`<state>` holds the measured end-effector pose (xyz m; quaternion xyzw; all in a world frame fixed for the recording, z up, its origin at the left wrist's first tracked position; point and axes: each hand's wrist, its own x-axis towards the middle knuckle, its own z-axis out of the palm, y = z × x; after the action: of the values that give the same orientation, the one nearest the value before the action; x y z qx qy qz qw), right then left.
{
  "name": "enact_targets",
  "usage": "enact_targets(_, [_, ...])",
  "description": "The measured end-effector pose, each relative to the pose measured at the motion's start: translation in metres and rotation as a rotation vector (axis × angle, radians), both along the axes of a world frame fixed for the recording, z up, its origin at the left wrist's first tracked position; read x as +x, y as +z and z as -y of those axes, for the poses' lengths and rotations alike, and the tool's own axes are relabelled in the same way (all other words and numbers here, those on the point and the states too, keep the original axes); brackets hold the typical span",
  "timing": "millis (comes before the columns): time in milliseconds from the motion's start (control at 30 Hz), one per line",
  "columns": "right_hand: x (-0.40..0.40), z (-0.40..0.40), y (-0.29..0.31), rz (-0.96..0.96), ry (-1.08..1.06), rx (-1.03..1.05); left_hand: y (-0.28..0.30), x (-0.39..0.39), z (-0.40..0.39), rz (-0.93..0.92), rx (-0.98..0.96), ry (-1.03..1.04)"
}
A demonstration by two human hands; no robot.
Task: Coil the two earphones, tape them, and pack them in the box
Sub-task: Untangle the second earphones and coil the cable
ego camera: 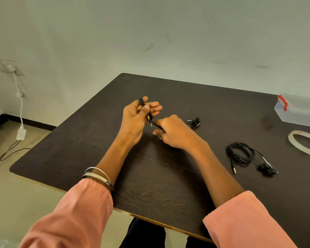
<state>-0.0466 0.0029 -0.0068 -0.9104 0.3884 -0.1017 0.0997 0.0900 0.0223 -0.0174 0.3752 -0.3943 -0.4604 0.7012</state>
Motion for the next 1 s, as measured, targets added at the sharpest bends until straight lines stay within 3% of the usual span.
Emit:
enact_targets(267, [-0.014,0.002,0.012,0.160,-0.065,-0.098,-0.007,-0.003,0.000,0.374,0.088,0.013])
enact_targets(400, [-0.022,0.004,0.018,0.444,-0.134,0.054,-0.013,0.000,0.004,0.584,0.115,-0.057])
enact_targets(533, [-0.025,0.004,0.020,0.604,-0.107,0.236,-0.011,-0.006,-0.003,0.700,0.020,-0.250])
enact_targets(767, [-0.028,0.011,0.014,0.710,-0.115,0.259,-0.004,-0.008,-0.009,0.640,0.001,-0.363])
enact_targets(1000, [-0.031,0.011,0.016,0.731,-0.204,0.246,0.000,-0.012,-0.017,0.740,0.068,-0.435])
